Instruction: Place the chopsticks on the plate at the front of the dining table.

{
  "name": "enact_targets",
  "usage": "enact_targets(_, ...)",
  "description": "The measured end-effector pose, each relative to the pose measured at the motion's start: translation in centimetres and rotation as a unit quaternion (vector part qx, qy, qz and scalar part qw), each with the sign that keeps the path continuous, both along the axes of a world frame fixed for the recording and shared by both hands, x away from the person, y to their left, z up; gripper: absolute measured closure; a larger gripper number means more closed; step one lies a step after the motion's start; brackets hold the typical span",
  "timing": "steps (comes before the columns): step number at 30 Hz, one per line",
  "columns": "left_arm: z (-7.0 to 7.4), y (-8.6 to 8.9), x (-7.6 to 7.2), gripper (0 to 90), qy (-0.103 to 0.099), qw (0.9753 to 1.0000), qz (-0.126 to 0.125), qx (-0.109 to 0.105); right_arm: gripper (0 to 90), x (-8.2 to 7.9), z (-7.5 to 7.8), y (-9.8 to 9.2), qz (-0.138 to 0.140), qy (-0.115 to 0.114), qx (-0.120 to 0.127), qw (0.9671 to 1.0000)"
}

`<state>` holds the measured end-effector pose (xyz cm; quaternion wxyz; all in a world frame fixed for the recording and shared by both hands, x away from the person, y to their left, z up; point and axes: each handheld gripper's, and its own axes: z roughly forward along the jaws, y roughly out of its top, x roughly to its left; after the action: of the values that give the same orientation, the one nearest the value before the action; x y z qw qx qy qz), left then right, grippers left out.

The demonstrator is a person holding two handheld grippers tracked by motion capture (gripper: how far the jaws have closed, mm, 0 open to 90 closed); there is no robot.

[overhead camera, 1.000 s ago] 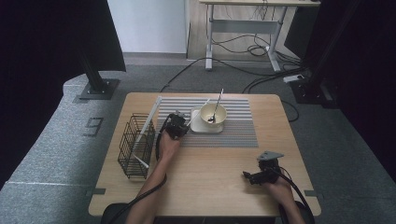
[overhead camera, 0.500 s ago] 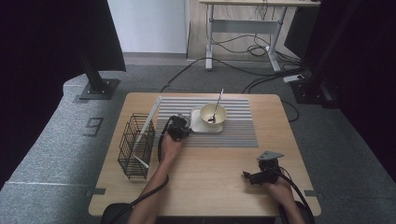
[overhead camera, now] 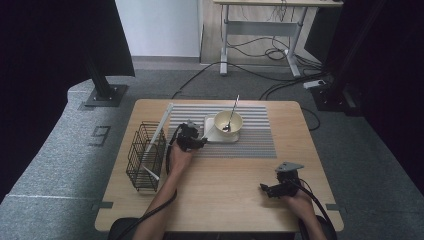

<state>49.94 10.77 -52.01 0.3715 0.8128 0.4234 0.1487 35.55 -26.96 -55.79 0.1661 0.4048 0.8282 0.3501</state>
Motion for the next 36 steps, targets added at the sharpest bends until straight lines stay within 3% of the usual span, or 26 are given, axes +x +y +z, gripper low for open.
enact_targets(5, -0.3, 1.0, -0.8, 45.8, 0.005, 0.9995, 0.004, -0.029, 0.0, 0.0, 0.0, 0.0, 0.0, 0.0, 0.0, 1.0)
enact_targets(13, -1.0, 1.4, -1.9, 57.2, 0.011, 0.9998, -0.001, -0.015, 0.0, 0.0, 0.0, 0.0, 0.0, 0.0, 0.0, 1.0)
enact_targets(22, -1.6, 0.9, -2.1, 75.3, 0.025, 0.9996, -0.009, 0.004, 0.0, 0.0, 0.0, 0.0, 0.0, 0.0, 0.0, 1.0)
enact_targets(30, -1.7, 0.0, -2.6, 78.1, 0.024, 0.9994, -0.024, 0.003, 0.0, 0.0, 0.0, 0.0, 0.0, 0.0, 0.0, 1.0)
enact_targets(36, -2.1, -0.9, -2.9, 74.8, 0.027, 0.999, -0.035, -0.004, 0.0, 0.0, 0.0, 0.0, 0.0, 0.0, 0.0, 1.0)
